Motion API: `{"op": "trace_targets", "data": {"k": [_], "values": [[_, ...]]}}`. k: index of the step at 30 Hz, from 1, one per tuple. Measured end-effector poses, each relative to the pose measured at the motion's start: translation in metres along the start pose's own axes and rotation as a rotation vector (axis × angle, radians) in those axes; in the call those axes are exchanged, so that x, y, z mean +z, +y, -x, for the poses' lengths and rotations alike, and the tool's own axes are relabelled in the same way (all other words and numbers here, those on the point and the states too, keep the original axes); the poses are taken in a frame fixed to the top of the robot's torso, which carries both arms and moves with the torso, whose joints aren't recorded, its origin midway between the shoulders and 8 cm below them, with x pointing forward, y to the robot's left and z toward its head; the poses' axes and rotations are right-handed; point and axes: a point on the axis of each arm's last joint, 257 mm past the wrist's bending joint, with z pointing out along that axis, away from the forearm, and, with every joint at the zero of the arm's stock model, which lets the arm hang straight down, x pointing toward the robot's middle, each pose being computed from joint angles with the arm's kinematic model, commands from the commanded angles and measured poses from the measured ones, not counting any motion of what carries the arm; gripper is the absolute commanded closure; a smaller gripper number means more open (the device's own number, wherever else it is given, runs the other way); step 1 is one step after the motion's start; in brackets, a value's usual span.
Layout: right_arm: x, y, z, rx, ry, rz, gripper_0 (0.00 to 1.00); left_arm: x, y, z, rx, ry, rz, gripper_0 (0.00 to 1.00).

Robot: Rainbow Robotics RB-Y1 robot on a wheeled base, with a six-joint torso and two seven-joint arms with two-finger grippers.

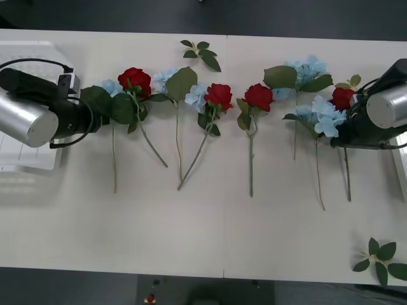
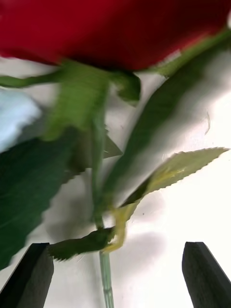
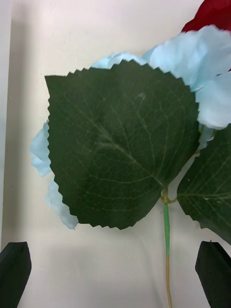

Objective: Put the red flowers into the right box and the blue flowers into the left box

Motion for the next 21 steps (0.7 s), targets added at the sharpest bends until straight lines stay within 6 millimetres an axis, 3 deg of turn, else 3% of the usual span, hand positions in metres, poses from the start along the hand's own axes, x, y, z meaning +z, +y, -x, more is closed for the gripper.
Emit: {"op": "trace_targets", "data": {"k": [5,6,7,9,16,21], "values": [[0.011,0.008,-0.009,-0.004,0.01,0.011,0.22,0.011,-0.007,-0.018,0.006,0.007,0.019,0.0],[0.012,0.011,-0.008,-0.013,0.002,0.019,0.27,0.013,-0.009,-0.02,0.015,0.005,0.024,0.0],[0.013,0.012,-0.007,-0.015,-0.004,0.022,0.41,0.015,-0.012,-0.021,0.02,0.002,0.028,0.0],[0.013,0.016,-0.003,-0.008,-0.021,0.039,1.0,0.018,-0.019,-0.022,0.007,-0.009,0.032,0.0],[0.015,0.036,0.006,-0.005,-0.06,0.084,1.0,0.027,-0.042,-0.033,-0.052,-0.011,0.027,0.0],[0.015,0.04,0.013,0.015,-0.081,0.103,1.0,0.036,-0.036,-0.032,-0.012,-0.028,0.06,0.0]]}}
